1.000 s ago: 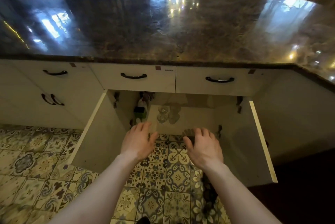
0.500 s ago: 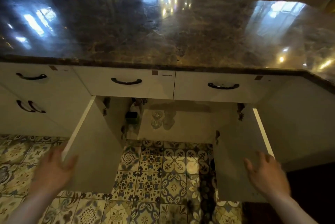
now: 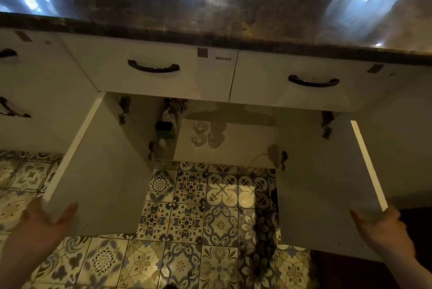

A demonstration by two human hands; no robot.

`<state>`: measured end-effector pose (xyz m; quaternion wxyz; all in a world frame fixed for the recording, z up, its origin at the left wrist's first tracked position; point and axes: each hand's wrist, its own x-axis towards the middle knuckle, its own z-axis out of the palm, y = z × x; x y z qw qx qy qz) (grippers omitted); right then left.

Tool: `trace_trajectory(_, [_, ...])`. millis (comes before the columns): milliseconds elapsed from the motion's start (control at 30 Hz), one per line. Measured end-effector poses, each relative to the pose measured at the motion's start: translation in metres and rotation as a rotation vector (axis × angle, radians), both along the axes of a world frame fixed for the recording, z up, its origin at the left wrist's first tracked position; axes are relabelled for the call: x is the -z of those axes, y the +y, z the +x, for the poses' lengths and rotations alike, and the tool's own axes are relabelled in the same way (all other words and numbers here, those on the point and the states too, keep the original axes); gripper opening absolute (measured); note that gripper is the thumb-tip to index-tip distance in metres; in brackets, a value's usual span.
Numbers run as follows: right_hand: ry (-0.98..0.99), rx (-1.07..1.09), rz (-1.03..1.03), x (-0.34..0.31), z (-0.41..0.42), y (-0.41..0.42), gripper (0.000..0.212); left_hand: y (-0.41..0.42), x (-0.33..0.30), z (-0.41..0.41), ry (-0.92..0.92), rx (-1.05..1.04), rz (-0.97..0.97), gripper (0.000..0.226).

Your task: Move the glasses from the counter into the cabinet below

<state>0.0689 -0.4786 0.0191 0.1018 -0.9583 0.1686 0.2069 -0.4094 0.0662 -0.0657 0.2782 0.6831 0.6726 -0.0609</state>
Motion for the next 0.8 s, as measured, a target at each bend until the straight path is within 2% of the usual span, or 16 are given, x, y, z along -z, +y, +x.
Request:
trace_trajectory(67, [-0.005,0.002,-0.028,0.001,-0.009,0.008,0.090,-0.040,-0.043,0.040,0.070,-0.009,0.012,0.100])
trace_trajectory(233, [0.018,0.010,0.059,-0.002,-0.037,0.056,0.091,-0.116,-0.081,0.111,-0.006,0.062,0.023,0.087])
trace_trajectory(300, [0.021,0.005,0.136,-0.004,-0.049,0.081,0.097,-0.140,-0.081,0.134,-0.082,0.063,0.032,0.093])
trace_trajectory(433, [-0.027,0.001,0.392,-0.004,-0.067,0.124,0.092,-0.172,-0.075,0.184,-0.213,0.084,0.010,0.105])
trace_trajectory(533, [0.017,-0.065,0.525,-0.005,-0.074,0.154,0.109,-0.184,-0.068,0.219,-0.315,0.171,-0.059,0.104])
trace_trajectory(600, [0.053,-0.095,0.571,-0.009,-0.074,0.173,0.114,-0.188,-0.067,0.242,-0.374,0.275,-0.088,0.099])
trace_trajectory(667, [0.095,-0.143,0.608,-0.014,-0.074,0.187,0.103,-0.192,-0.069,0.260,-0.398,0.405,-0.090,0.090])
trace_trajectory(800, [0.045,-0.437,0.631,-0.028,-0.082,0.199,0.039,-0.195,-0.074,0.272,-0.314,0.573,-0.040,0.082])
